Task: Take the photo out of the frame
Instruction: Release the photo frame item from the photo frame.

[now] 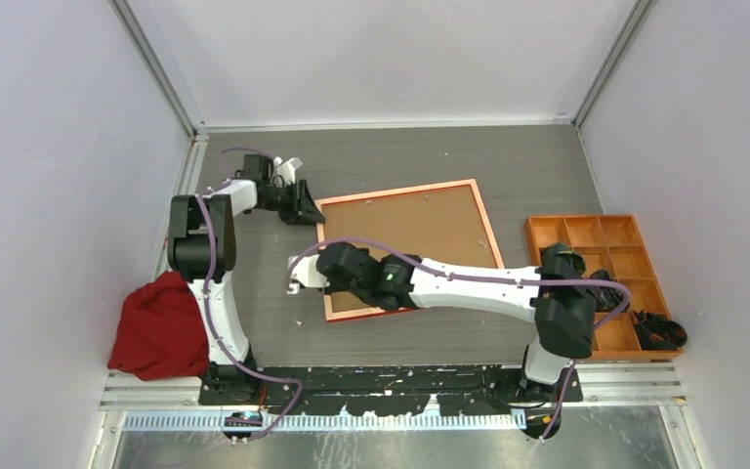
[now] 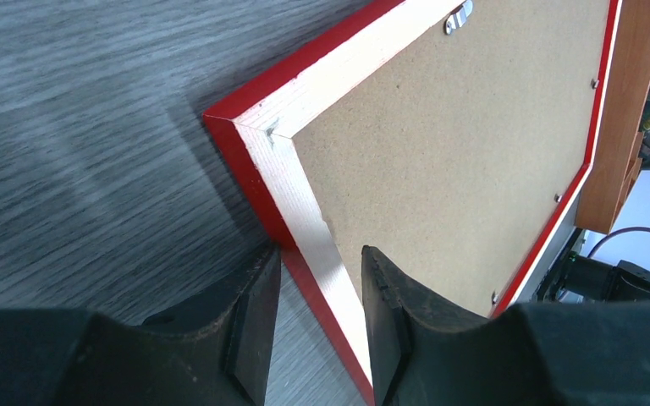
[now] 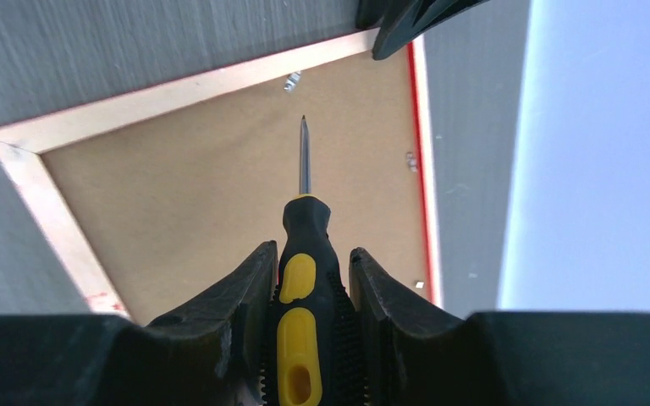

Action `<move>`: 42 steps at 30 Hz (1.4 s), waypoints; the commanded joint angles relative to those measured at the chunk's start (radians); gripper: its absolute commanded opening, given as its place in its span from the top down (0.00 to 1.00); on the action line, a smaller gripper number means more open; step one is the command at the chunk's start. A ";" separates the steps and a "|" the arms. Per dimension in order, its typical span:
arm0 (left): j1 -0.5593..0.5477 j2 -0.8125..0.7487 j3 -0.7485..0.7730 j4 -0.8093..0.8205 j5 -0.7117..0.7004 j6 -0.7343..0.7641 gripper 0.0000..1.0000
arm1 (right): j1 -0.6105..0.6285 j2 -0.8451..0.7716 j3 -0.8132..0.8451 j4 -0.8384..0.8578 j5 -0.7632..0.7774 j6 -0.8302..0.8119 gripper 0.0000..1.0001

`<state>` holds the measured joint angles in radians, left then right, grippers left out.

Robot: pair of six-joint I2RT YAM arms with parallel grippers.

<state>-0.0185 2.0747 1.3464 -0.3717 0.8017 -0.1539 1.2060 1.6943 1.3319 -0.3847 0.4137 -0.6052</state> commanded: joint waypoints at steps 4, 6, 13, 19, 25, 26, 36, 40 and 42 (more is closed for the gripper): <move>-0.003 0.033 0.027 -0.030 0.022 0.007 0.58 | 0.062 0.012 -0.061 0.147 0.183 -0.333 0.99; -0.003 0.034 0.029 -0.030 0.023 0.007 0.58 | 0.073 0.017 -0.065 0.145 0.183 -0.366 0.99; -0.003 0.045 0.040 -0.041 0.033 0.010 0.58 | 0.108 0.048 -0.041 0.071 0.136 -0.449 0.99; -0.003 0.051 0.046 -0.052 0.038 0.016 0.58 | 0.123 0.110 0.054 -0.059 0.111 -0.474 0.99; -0.003 0.054 0.049 -0.054 0.038 0.016 0.58 | 0.134 0.149 0.067 -0.045 0.124 -0.496 0.99; -0.003 0.055 0.049 -0.055 0.039 0.016 0.58 | 0.134 0.153 0.065 -0.034 0.126 -0.499 0.99; -0.003 0.062 0.058 -0.062 0.039 0.017 0.58 | 0.136 0.187 0.048 0.081 0.156 -0.593 0.99; -0.003 0.062 0.057 -0.063 0.037 0.017 0.58 | 0.136 0.206 0.049 0.089 0.158 -0.618 0.99; -0.003 0.061 0.056 -0.063 0.037 0.017 0.58 | 0.136 0.211 0.038 0.099 0.163 -0.639 0.99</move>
<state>-0.0174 2.1098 1.3895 -0.4046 0.8387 -0.1509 1.3373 1.8946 1.3556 -0.3302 0.5343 -1.1465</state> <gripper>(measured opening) 0.417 0.393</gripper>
